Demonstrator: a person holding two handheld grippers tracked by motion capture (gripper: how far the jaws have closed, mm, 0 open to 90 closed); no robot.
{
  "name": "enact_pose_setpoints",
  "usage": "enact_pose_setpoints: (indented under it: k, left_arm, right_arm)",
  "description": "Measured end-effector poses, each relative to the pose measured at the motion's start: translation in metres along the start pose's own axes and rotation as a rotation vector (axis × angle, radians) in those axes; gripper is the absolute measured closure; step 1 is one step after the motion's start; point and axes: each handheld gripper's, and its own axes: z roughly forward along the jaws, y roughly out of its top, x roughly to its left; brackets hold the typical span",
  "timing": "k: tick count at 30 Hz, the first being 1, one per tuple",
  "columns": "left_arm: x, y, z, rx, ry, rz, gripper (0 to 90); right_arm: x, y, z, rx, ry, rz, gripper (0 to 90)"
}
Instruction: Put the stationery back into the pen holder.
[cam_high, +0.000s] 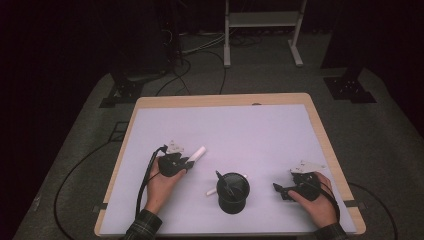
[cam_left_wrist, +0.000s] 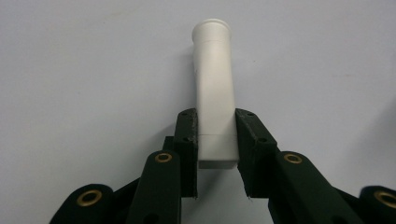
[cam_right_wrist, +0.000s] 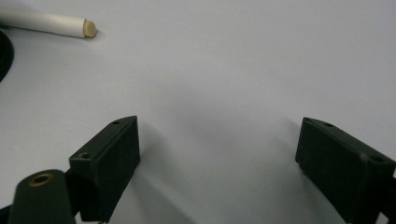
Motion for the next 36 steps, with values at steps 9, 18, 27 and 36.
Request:
enact_pose_setpoints:
  k: [9,18,27,36]
  left_arm:
    - [0.003,0.002,-0.012,-0.039,-0.018,-0.008,71.0]
    - [0.005,0.004,-0.025,-0.075,-0.039,-0.017,71.0]
    - [0.004,0.007,-0.042,-0.114,-0.056,-0.012,71.0]
    - [-0.003,0.014,-0.058,-0.147,-0.079,0.021,71.0]
  right_arm:
    - [0.000,0.000,0.000,0.000,0.001,0.001,12.4]
    - [0.000,0.000,0.000,0.000,0.002,0.002,12.4]
    - [0.000,0.000,0.000,0.000,0.003,0.002,12.4]
    - [0.000,0.000,0.000,0.000,0.003,0.002,12.4]
